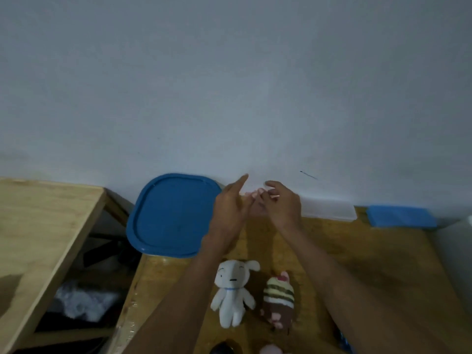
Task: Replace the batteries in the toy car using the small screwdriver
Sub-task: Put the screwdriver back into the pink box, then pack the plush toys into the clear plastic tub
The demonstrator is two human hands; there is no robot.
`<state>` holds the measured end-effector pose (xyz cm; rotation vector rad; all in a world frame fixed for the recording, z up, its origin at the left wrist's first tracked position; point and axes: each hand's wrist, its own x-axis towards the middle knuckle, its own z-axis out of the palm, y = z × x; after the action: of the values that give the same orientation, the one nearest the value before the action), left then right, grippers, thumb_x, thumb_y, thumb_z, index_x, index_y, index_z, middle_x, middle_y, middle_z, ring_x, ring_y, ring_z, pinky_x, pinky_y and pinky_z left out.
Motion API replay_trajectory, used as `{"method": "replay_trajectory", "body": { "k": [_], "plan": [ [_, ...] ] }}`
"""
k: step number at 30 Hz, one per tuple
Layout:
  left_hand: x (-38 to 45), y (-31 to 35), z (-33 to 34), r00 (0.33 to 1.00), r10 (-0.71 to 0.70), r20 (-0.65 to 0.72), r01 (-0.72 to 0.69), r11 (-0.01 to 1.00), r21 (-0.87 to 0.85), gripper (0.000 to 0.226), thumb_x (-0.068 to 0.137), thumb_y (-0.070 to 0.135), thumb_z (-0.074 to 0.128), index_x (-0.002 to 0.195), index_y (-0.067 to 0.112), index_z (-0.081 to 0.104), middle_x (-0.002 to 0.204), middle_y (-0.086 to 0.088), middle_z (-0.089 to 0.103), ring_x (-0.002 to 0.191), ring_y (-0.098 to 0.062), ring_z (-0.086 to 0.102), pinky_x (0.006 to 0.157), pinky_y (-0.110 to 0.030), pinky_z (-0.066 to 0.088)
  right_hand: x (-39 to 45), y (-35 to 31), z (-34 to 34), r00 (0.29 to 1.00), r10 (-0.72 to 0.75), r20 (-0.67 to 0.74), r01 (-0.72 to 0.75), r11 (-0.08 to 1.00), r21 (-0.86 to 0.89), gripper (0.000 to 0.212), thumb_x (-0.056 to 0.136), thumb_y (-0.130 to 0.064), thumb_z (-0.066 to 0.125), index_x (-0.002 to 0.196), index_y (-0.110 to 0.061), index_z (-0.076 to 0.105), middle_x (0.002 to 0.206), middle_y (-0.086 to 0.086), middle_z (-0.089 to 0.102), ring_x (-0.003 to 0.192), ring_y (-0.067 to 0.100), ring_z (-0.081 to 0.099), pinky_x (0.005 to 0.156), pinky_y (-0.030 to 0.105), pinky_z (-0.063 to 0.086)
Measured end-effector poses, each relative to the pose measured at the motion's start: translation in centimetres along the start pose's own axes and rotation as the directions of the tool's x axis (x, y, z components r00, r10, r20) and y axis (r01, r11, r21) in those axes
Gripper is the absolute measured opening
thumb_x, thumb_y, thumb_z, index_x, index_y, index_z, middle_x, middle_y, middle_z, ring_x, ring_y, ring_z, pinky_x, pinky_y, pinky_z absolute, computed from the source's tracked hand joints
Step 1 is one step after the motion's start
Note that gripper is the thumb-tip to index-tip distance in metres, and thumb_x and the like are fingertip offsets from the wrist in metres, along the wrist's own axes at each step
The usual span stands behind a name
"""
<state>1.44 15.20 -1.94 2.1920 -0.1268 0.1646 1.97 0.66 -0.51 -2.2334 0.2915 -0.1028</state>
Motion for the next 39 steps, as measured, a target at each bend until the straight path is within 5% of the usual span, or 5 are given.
{"method": "replay_trajectory", "body": {
  "k": [5,11,18,26,39],
  "plan": [
    [-0.8,-2.6,-9.0,0.988,0.020,-0.151,-0.002,0.993,0.120,0.071,0.089,0.069,0.058,0.146,0.026,0.052,0.137,-0.005,0.063,0.126,-0.022,0.057,0.101,-0.040,0.052,-3.3,-4.7,2.6,0.991,-0.039,0.130,0.025,0.994,0.105,0.050,0.092,-0.044,0.068,0.138,-0.030,0.056,0.118,-0.002,0.071,0.097,0.012,0.068,0.084,0.034,0.060],
    [-3.7,-10.8,-16.1,0.962,-0.165,-0.218,0.232,0.914,0.332,0.095,0.069,0.093,0.054,0.143,0.035,0.051,0.132,-0.008,0.062,0.118,-0.031,0.060,0.093,-0.050,0.055,-7.2,-4.9,9.0,0.978,-0.022,0.209,0.013,0.999,0.044,0.084,0.064,-0.086,0.062,0.134,-0.040,0.050,0.125,-0.007,0.062,0.114,0.018,0.061,0.085,0.043,0.060],
    [-6.5,-13.5,-16.4,0.968,-0.235,-0.084,0.241,0.968,0.070,0.107,0.066,0.064,0.083,0.152,0.019,0.038,0.142,-0.004,0.050,0.121,-0.012,0.048,0.094,-0.028,0.047,-9.0,-5.4,11.9,0.992,0.022,0.123,-0.013,0.997,-0.073,0.096,0.066,-0.070,0.076,0.144,-0.027,0.040,0.131,0.002,0.039,0.122,0.026,0.047,0.093,0.040,0.054],
    [-7.3,-13.2,-14.9,0.941,-0.300,-0.154,0.327,0.924,0.200,0.118,0.066,0.075,0.074,0.159,0.023,0.023,0.157,-0.007,0.033,0.140,-0.033,0.027,0.114,-0.053,0.030,-10.0,-6.5,12.5,0.995,0.043,0.087,-0.012,0.944,-0.329,0.112,0.069,-0.076,0.070,0.156,-0.026,0.021,0.146,0.007,0.030,0.132,0.028,0.029,0.095,0.036,0.044],
    [-7.1,-12.4,-14.5,0.921,-0.318,-0.226,0.373,0.887,0.271,0.122,0.062,0.082,0.070,0.158,0.024,0.021,0.159,-0.006,0.026,0.139,-0.034,0.022,0.114,-0.055,0.028,-9.1,-6.4,12.6,0.996,0.033,-0.079,-0.028,0.997,0.072,0.105,0.068,-0.055,0.086,0.154,-0.026,0.032,0.134,0.006,0.035,0.125,0.026,0.037,0.104,0.038,0.043]
  ]
}}
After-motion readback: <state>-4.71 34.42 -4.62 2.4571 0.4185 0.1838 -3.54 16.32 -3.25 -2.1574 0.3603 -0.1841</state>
